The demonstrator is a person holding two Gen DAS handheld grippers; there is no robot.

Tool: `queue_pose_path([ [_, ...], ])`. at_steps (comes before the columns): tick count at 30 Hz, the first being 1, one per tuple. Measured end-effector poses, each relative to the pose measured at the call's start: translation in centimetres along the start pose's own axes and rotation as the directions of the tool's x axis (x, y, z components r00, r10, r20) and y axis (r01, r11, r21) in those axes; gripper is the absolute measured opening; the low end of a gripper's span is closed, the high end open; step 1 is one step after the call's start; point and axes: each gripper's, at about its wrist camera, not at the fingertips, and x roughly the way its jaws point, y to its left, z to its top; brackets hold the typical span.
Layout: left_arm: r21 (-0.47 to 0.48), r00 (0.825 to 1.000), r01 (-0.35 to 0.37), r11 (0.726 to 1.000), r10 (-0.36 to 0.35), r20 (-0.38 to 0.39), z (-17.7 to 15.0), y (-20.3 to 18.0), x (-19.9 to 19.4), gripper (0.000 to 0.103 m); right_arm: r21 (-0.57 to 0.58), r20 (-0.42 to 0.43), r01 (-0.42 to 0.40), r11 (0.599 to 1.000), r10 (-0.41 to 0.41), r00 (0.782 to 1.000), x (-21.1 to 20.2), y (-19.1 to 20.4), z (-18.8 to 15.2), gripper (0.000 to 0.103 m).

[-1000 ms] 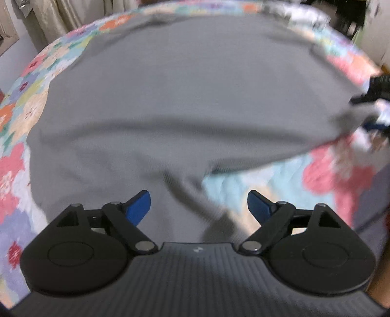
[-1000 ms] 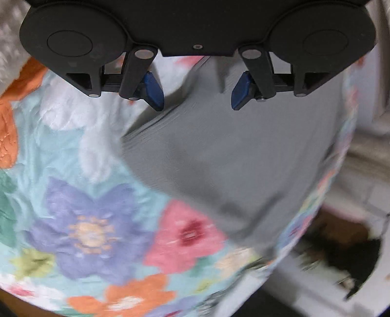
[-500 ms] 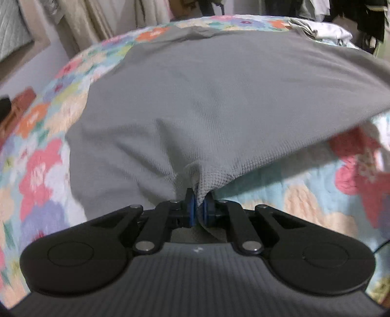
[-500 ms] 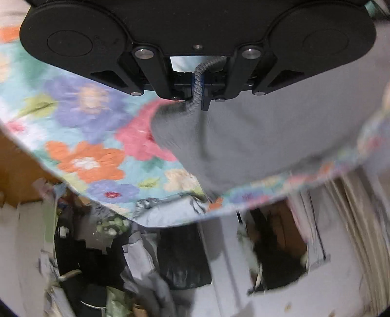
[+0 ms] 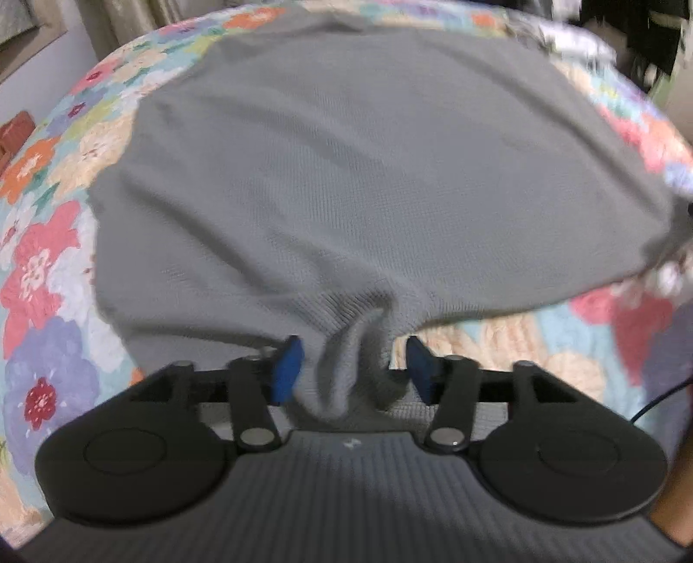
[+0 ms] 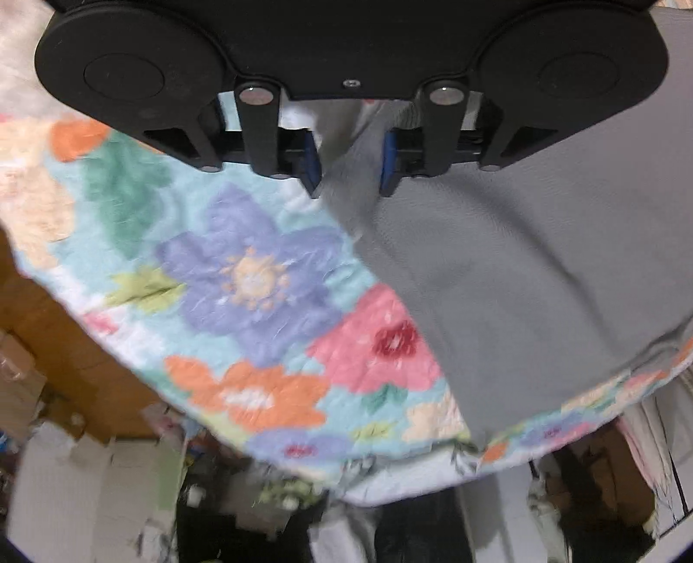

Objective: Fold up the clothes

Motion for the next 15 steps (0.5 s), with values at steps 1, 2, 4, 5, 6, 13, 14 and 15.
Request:
queue_pose_path([
  [1,-0.035,1.0,0.004,0.999,-0.004,0.018,0.0,1.0,-1.0,0.069,-0.002,0.077,-0.042,0.999,0.042,0.996,-2.0,0.1,-0.4,0.052],
  [2,-0.07,0.999,0.006,0.997,-0.004,0.038,-0.1,2.0,-1.9,0.081,-0.044,0.096,-0.118,0.992,0.122,0.988,-3.1,0.8,-0.9,0.057],
  [4,-0.13,0.998,0.009,0.991,-0.001,0.063,0.1,4.5,-3.0,0.089,-0.148,0.084,-0.286,0.947,0.3,0.95,-4.8,2.6,-1.9,0.063],
  [5,-0.161,0.998,0.014,0.987,-0.004,0.059,0.2,5.9,-3.0,0.089,-0.199,0.071,-0.365,0.909,0.385,0.92,-5.6,3.5,-2.5,0.063],
  [6,-0.192,0.999,0.021,0.981,-0.012,0.048,0.6,7.4,-2.7,0.09,-0.248,0.053,-0.441,0.863,0.466,0.883,-6.5,4.3,-3.0,0.063],
  [13,-0.327,0.993,0.028,0.944,-0.065,-0.101,2.6,14.6,2.8,0.083,-0.273,-0.466,-0.861,0.43,0.724,0.509,-4.1,14.7,-9.9,0.063],
  [14,-0.332,0.992,0.025,0.943,-0.066,-0.111,2.5,14.9,3.5,0.083,-0.281,-0.527,-0.871,0.402,0.694,0.49,-3.8,16.3,-11.0,0.062],
  [15,-0.349,0.991,0.025,0.937,-0.071,-0.118,2.4,15.2,4.3,0.083,-0.304,-0.544,-0.865,0.399,0.673,0.501,-3.5,17.2,-11.9,0.062],
])
